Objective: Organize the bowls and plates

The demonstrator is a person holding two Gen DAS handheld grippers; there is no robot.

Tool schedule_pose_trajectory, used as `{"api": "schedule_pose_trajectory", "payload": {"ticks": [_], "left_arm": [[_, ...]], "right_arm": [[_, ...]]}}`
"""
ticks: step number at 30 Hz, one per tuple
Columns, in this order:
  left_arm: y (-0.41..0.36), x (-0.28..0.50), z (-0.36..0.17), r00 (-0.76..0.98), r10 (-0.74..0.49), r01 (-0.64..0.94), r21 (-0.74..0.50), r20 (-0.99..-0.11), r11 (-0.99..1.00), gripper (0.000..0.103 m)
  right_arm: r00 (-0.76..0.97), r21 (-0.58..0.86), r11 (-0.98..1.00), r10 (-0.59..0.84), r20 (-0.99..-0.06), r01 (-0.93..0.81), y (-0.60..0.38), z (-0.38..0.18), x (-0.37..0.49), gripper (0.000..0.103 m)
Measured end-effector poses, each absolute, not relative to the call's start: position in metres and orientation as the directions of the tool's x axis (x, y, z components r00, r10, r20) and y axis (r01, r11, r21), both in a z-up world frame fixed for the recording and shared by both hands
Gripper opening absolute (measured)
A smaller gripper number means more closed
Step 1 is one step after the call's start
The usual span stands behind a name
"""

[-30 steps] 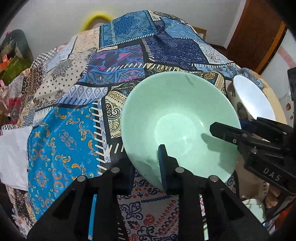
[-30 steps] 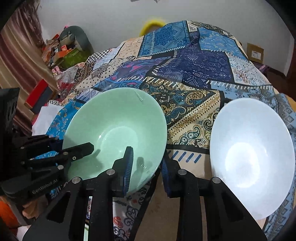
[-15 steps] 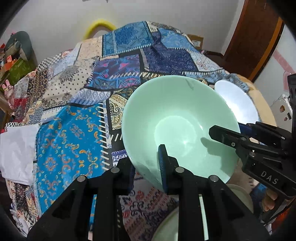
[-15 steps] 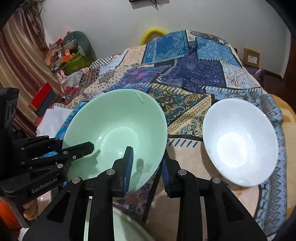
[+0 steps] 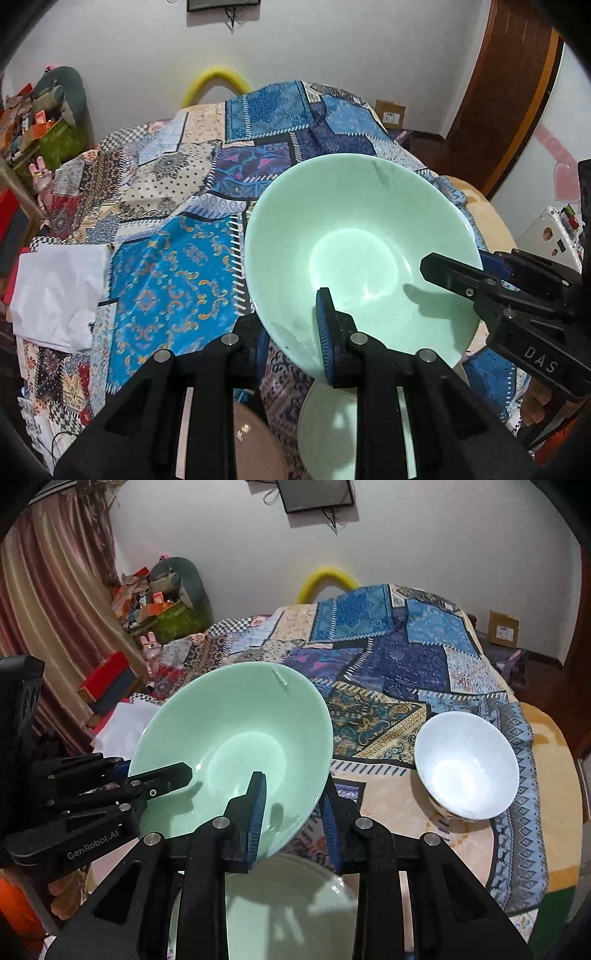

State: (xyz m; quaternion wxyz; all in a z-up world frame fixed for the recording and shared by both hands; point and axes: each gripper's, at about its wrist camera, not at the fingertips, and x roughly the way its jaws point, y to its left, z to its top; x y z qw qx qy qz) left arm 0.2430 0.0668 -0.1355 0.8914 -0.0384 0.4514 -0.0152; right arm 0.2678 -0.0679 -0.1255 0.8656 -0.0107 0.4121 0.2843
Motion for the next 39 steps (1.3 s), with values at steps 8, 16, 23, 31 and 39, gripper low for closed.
{"api": "schedule_pose_trajectory", "payload": {"ticks": [8,16,23,31,39], "left_arm": [[0.083,0.206,-0.119,0.617,-0.038,-0.050,-0.088,-0.786,0.995,0.023],[0.109,0.173,-0.118,0.619,-0.012,-0.103,-0.096,-0.786,0.990,0.023],[0.132,0.148,-0.125,0.609,0.011,-0.149,-0.101,-0.793,0.984,0.023],[0.156,0.129,-0.142,0.582,0.032,-0.198,-0.103,-0.813,0.975,0.023],[0.177,0.118,-0.171,0.535,0.021,-0.235,-0.125,-0.845,0.964,0.023]], "right_arm": [[0.500,0.215,0.820,0.507,-0.702,-0.530,-0.053,-0.115,0.243,0.026],[0.481,0.220,0.793,0.537,-0.694,-0.568,-0.031,-0.111,0.219,0.026],[0.443,0.234,0.764,0.562,-0.698,-0.601,-0.009,-0.119,0.206,0.026],[0.391,0.257,0.740,0.578,-0.717,-0.622,0.016,-0.136,0.195,0.026],[0.329,0.279,0.721,0.578,-0.746,-0.634,0.038,-0.159,0.186,0.026]]}}
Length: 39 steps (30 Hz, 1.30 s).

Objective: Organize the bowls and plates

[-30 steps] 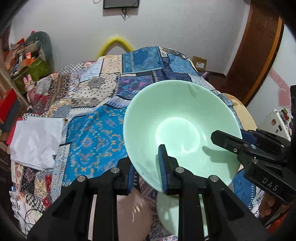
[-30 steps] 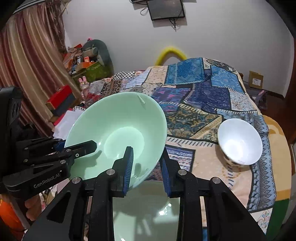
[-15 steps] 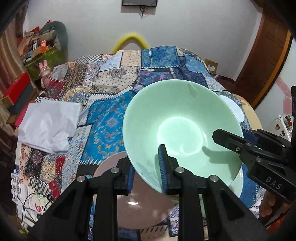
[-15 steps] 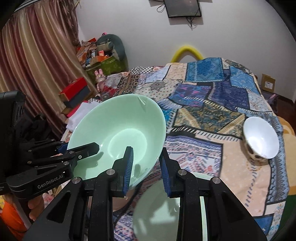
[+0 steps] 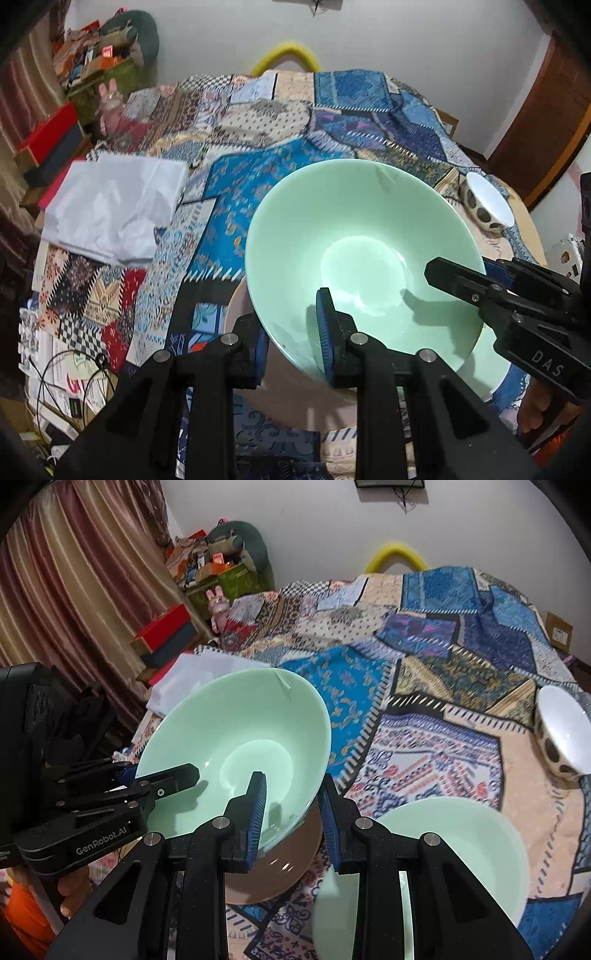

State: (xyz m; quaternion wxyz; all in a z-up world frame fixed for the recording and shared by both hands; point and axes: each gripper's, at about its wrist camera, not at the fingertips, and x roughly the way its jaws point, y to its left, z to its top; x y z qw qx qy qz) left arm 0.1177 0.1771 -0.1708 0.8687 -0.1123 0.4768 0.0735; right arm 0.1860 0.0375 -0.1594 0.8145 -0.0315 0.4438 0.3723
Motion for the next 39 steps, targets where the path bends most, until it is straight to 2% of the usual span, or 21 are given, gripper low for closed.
{"api": "schedule_pose_trajectory", "payload": {"ticks": [10,26,39], "left_arm": [[0.189,0.107,-0.206,0.475,-0.011,-0.258,-0.151,-0.880,0.954,0.023],[0.193,0.099,-0.222,0.457,-0.017,-0.274,-0.159,-0.889,0.948,0.023],[0.188,0.098,-0.222,0.465,0.019,-0.267,-0.119,-0.885,0.956,0.023]], "right_arm": [[0.254,0.304,0.711,0.563,-0.786,-0.634,0.048,-0.189,0.178,0.026],[0.206,0.318,0.703,0.552,-0.808,-0.636,0.046,-0.208,0.172,0.026],[0.263,0.256,0.707,0.536,-0.802,-0.660,0.041,-0.196,0.172,0.028]]}}
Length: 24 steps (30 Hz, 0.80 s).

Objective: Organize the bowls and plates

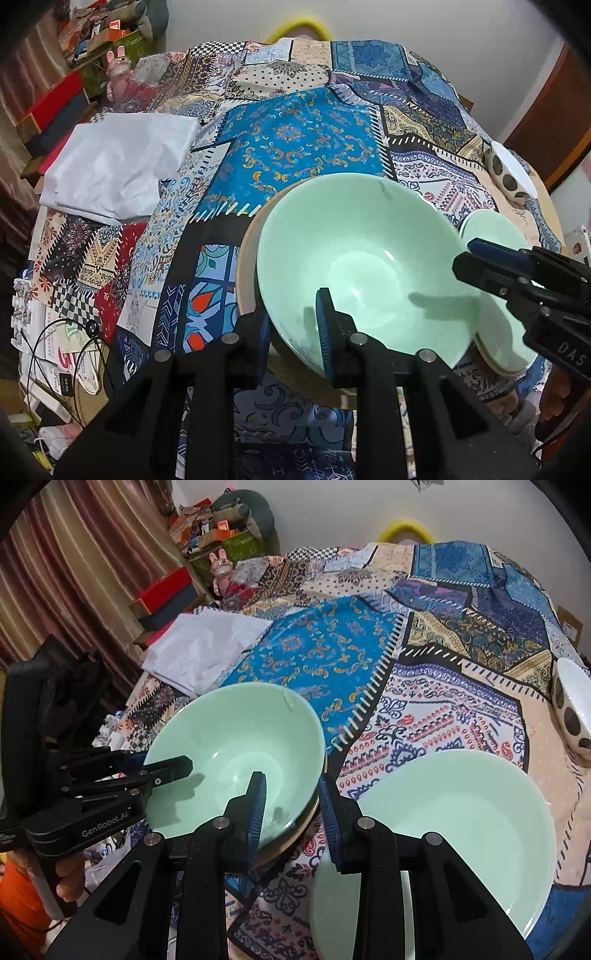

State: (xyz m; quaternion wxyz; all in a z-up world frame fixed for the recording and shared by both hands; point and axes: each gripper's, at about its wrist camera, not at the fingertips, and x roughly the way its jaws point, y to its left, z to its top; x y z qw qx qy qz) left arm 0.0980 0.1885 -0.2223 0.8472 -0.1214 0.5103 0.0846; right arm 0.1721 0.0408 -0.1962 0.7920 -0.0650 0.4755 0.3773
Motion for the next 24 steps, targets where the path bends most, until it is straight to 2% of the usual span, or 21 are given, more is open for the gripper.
{"api": "schedule_pose_trajectory", "payload": {"ticks": [9,16,18,22,24], "left_arm": [[0.186,0.098,-0.213,0.452,0.072,-0.278,-0.063,-0.889,0.959,0.023],[0.186,0.095,-0.189,0.489,0.140,-0.307,-0.019,-0.861,0.952,0.024],[0.183,0.094,-0.178,0.506,0.150,-0.304,-0.013,-0.849,0.953,0.029],[0.169,0.097,-0.155,0.544,0.153,-0.285,-0.011,-0.825,0.959,0.031],[0.159,0.101,-0.147,0.562,0.144,-0.270,-0.016,-0.814,0.963,0.036]], "right_arm": [[0.287,0.255,0.712,0.546,-0.787,-0.655,0.028,-0.189,0.175,0.028],[0.317,0.265,0.730,0.553,-0.771,-0.630,0.002,-0.180,0.182,0.028],[0.338,0.257,0.739,0.551,-0.763,-0.623,-0.008,-0.174,0.184,0.028],[0.389,0.236,0.762,0.539,-0.747,-0.603,-0.033,-0.162,0.188,0.028],[0.421,0.223,0.780,0.527,-0.739,-0.585,-0.049,-0.154,0.192,0.031]]}}
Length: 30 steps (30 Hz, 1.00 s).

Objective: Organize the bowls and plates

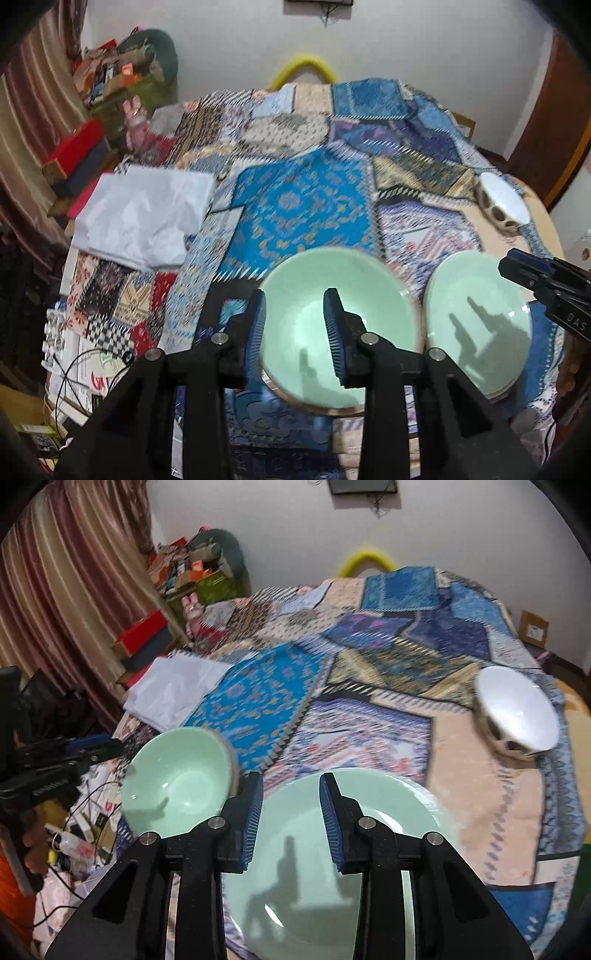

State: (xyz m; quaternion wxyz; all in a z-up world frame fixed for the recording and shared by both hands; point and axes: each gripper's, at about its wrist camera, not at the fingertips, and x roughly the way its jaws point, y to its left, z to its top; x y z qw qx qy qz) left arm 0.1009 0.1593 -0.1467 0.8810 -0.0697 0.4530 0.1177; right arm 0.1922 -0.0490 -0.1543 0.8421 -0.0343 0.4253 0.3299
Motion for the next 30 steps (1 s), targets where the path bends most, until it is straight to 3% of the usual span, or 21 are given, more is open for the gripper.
{"api": "schedule_pose_trajectory", "payload": {"ticks": [7,12,15,30], "left_arm": [[0.110,0.126,-0.118,0.623,0.103,-0.182,-0.015,-0.775,0.983,0.050],[0.071,0.152,-0.107,0.649,0.076,-0.117,-0.001,-0.757,0.993,0.064],[0.047,0.173,-0.106,0.654,0.048,-0.070,0.003,-0.755,0.998,0.068],[-0.018,0.272,-0.158,0.569,-0.097,0.068,-0.070,-0.817,0.995,0.073]], "right_arm": [[0.517,0.170,0.840,0.462,-0.721,-0.514,-0.101,-0.137,0.205,0.038],[0.576,0.151,0.882,0.412,-0.706,-0.446,-0.142,-0.129,0.215,0.050],[0.605,0.139,0.905,0.377,-0.702,-0.402,-0.166,-0.130,0.224,0.051],[0.602,0.141,0.959,0.266,-0.753,-0.247,-0.220,-0.178,0.305,0.051]]}}
